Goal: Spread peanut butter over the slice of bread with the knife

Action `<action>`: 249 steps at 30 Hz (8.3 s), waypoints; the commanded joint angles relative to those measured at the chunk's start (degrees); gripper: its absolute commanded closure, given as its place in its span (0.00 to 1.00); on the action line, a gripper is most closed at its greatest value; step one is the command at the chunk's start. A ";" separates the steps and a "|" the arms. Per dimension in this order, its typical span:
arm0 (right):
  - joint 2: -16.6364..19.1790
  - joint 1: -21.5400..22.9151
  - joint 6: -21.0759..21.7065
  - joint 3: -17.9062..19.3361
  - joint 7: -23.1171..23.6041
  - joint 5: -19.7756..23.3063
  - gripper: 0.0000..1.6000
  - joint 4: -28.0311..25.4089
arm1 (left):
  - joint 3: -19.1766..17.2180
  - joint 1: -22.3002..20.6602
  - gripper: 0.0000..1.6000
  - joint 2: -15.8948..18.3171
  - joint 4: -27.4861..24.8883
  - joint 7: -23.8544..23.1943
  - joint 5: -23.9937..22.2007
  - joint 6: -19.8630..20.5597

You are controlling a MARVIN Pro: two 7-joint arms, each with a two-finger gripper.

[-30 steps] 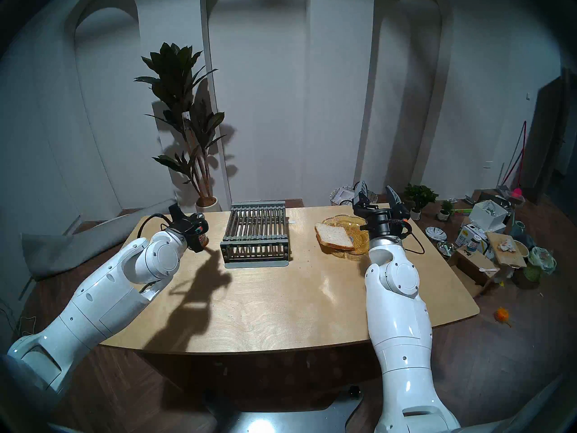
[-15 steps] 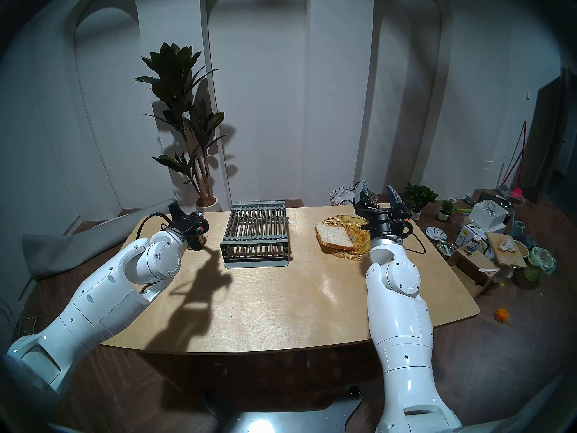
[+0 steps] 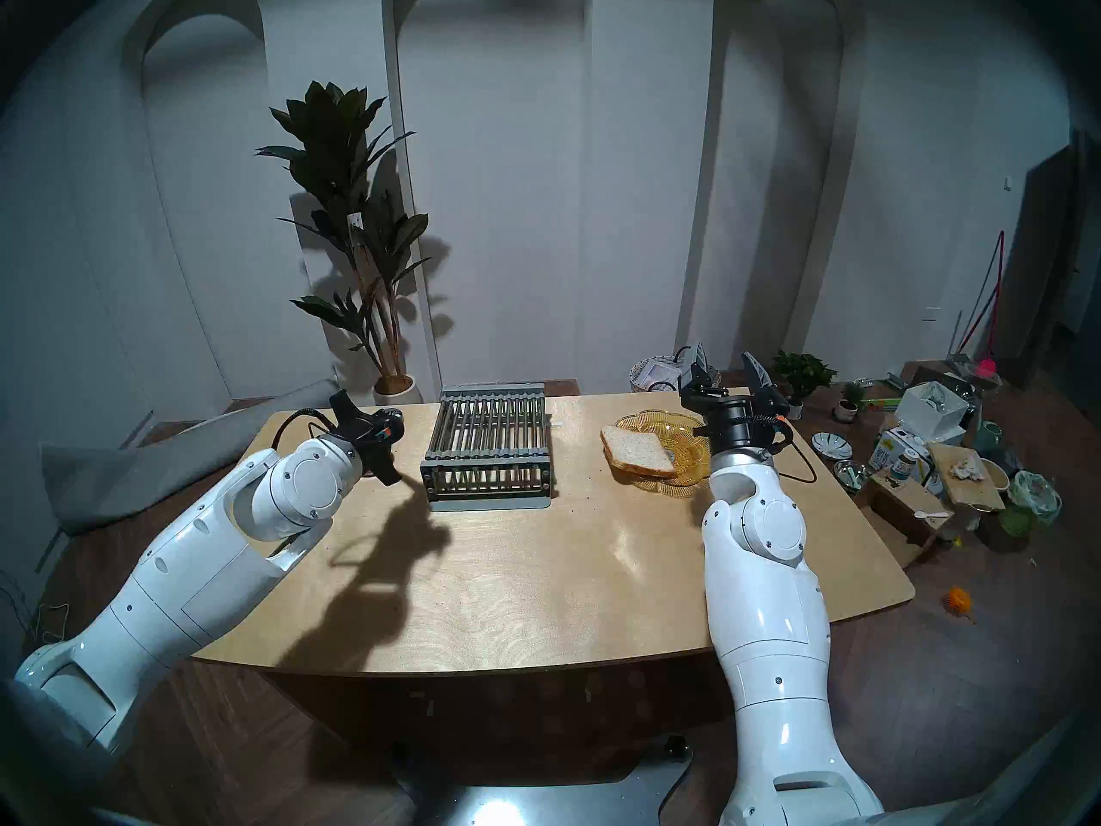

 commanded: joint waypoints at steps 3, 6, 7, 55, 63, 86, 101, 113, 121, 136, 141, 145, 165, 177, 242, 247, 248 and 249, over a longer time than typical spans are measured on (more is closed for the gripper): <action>0.25 0.72 -0.08 0.05 -0.06 0.20 0.00 -1.40 | -1.11 0.83 1.00 1.32 -5.22 1.14 0.31 0.65; 0.38 0.75 -0.06 -0.03 0.05 0.42 0.00 -1.28 | -1.26 1.02 1.00 1.66 -6.28 2.43 1.24 1.21; 0.38 0.75 -0.06 -0.03 0.05 0.42 0.00 -1.28 | -1.26 1.02 1.00 1.66 -6.28 2.43 1.24 1.21; 15.23 14.10 21.38 5.16 5.42 1.22 0.00 9.86 | -11.71 -3.71 1.00 -13.43 -16.86 -3.11 -37.08 -12.38; 16.50 13.20 31.01 6.93 5.07 4.31 0.00 13.18 | -9.44 -7.75 1.00 -17.96 -10.15 -6.22 -42.85 -12.23; 25.18 13.91 49.51 5.44 21.77 10.95 0.00 23.51 | -5.36 -17.57 1.00 -29.79 10.67 -11.37 -55.36 -9.47; 26.13 21.36 44.73 1.91 31.24 10.33 0.00 38.51 | -7.65 -19.70 1.00 -35.06 18.96 -11.09 -62.54 -5.59; 25.81 26.45 43.32 -0.94 33.74 9.76 0.00 49.55 | -8.18 -21.96 1.00 -37.56 24.46 -10.72 -64.81 -3.31; 25.56 27.07 43.36 -1.18 33.12 9.83 0.00 51.09 | -9.39 -22.85 1.00 -39.64 27.21 -9.66 -66.61 -2.09; 24.19 27.92 43.58 -1.13 32.20 10.80 0.00 54.56 | -11.02 -22.04 1.00 -41.50 29.09 -7.45 -69.17 -0.80; 23.48 27.86 43.69 -1.06 31.94 10.85 0.00 54.11 | -11.72 -21.42 1.00 -41.83 28.50 -6.07 -70.01 -0.45; 22.72 28.16 43.45 -0.99 31.27 10.82 0.00 54.58 | -12.53 -20.56 1.00 -42.31 28.19 -4.62 -71.23 0.19; 19.26 30.38 40.96 -1.12 29.40 11.13 0.00 60.48 | -12.58 -18.97 1.00 -42.56 27.76 -1.10 -72.18 0.52; 18.66 27.94 44.28 -0.50 28.53 12.07 0.00 55.99 | -13.68 -18.87 1.00 -43.67 27.71 3.37 -73.48 1.18; 15.58 17.84 47.18 2.14 20.15 13.30 1.00 39.18 | -18.51 -13.93 1.00 -48.50 23.68 32.26 -77.09 1.74; 15.27 17.45 47.12 2.34 19.54 13.30 1.00 38.15 | -19.60 -11.15 1.00 -49.98 20.17 35.38 -79.10 1.61; 15.23 17.41 46.98 2.27 19.50 13.22 1.00 37.96 | -19.79 -10.69 1.00 -50.24 19.73 36.08 -79.27 1.41; 15.13 17.30 46.96 2.28 19.32 13.20 1.00 37.63 | -19.92 -9.98 1.00 -50.44 18.70 36.96 -79.57 1.42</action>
